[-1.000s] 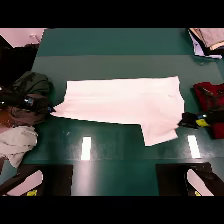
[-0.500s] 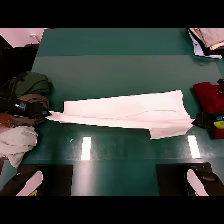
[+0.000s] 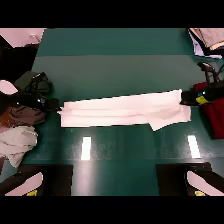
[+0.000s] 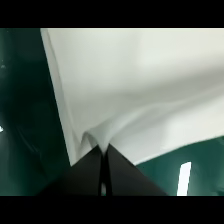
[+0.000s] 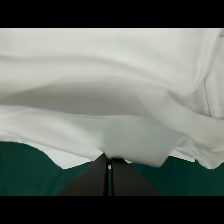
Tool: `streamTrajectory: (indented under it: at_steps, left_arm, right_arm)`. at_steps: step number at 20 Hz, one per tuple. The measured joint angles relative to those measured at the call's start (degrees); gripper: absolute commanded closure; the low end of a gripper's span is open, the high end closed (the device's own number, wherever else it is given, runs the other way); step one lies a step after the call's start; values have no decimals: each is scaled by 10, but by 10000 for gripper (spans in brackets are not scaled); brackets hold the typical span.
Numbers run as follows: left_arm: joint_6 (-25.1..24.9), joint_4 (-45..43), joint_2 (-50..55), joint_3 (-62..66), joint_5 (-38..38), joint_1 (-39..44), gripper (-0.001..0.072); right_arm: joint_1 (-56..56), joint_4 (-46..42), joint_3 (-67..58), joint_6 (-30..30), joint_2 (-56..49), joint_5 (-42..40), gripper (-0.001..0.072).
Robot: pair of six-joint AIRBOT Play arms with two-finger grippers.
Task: Fold the shirts.
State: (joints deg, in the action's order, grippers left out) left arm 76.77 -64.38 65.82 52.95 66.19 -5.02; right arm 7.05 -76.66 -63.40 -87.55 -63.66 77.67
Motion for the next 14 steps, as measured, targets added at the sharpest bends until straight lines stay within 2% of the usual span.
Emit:
streamTrajectory:
  at_steps: [6, 7, 8, 9, 10, 11, 14]
  left_arm:
    - [42, -10, 36, 1, -84, 3, 683]
    - [52, -11, 38, 1, -98, 3, 551]
    - [63, -12, 39, 1, -110, 3, 138]
    - [73, -12, 40, 1, -122, 2, -13]
    - [81, -12, 41, 1, -129, 2, -9]
    - [86, -11, 42, 2, -133, 3, -10]
    - [96, -9, 42, 17, -123, 3, -9]
  right_arm:
    - [0, 1, -87, 0, -119, -8, 692]
    - [0, 2, -99, 0, -135, -9, 691]
    - [0, 2, -110, 0, -150, -10, 683]
    - [0, 2, -119, -2, -162, -10, 545]
    - [0, 2, -129, -2, -175, -11, 285]
    - [0, 3, -138, -2, -184, -12, 228]
    - [4, 18, -164, 11, -201, -5, 227]
